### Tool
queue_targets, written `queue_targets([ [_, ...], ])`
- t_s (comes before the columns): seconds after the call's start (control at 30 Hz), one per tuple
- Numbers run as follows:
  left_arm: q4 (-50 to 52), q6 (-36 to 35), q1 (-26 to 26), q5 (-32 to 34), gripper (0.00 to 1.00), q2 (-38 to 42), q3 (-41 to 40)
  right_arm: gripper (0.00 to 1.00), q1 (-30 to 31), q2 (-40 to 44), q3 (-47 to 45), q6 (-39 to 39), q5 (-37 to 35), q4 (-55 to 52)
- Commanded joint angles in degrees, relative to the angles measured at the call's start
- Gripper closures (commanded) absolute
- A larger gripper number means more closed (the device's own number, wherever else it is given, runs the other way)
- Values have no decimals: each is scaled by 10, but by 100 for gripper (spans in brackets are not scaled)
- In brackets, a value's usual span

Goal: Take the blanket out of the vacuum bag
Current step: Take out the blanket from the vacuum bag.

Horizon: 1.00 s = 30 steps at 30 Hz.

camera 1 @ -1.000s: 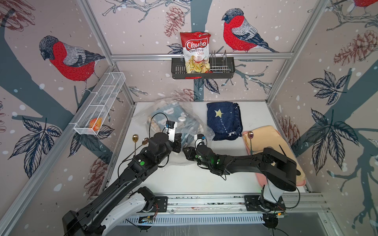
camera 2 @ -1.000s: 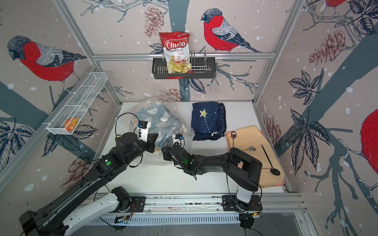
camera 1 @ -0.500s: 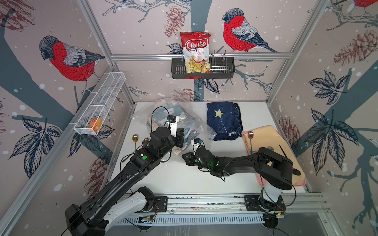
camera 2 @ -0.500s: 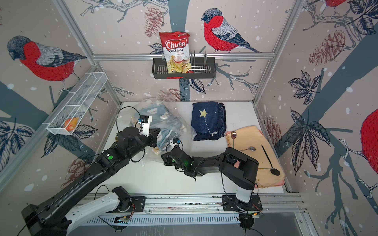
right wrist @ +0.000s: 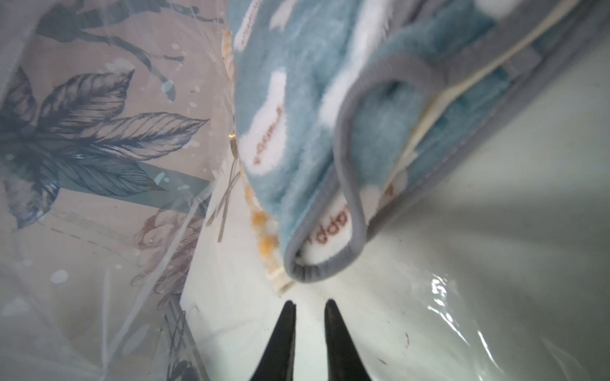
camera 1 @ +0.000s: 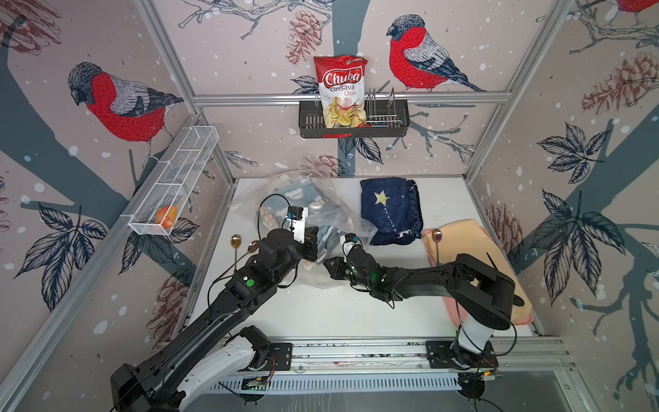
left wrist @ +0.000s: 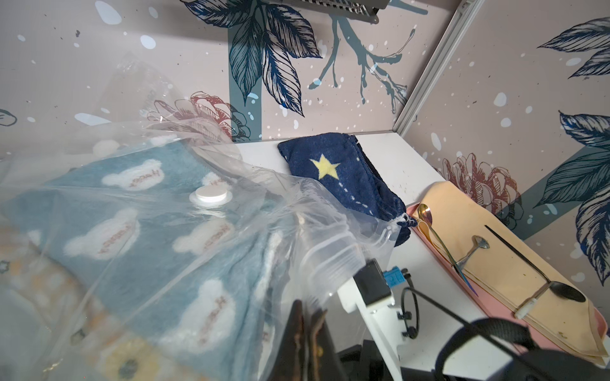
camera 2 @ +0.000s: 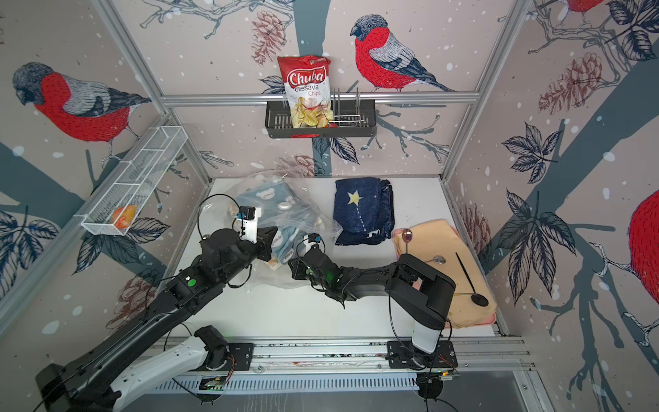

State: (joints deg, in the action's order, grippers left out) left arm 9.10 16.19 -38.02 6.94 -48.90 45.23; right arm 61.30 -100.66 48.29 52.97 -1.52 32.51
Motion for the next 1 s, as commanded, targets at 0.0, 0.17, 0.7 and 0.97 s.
queue_targets([
  [0.0, -20, 3, 0, -17, 99, -7, 2, 82, -20, -1, 16, -12, 22, 14],
  [0.17, -12, 17, -7, -29, 99, -15, 7, 64, -45, 6, 18, 44, -25, 19],
  [0.7, 2, 1, -25, -29, 94, -25, 11, 46, -65, -88, 41, 195, -22, 110],
  [0.97, 5, 0, -25, -26, 93, -23, 11, 65, -66, -106, 57, 192, 12, 148],
])
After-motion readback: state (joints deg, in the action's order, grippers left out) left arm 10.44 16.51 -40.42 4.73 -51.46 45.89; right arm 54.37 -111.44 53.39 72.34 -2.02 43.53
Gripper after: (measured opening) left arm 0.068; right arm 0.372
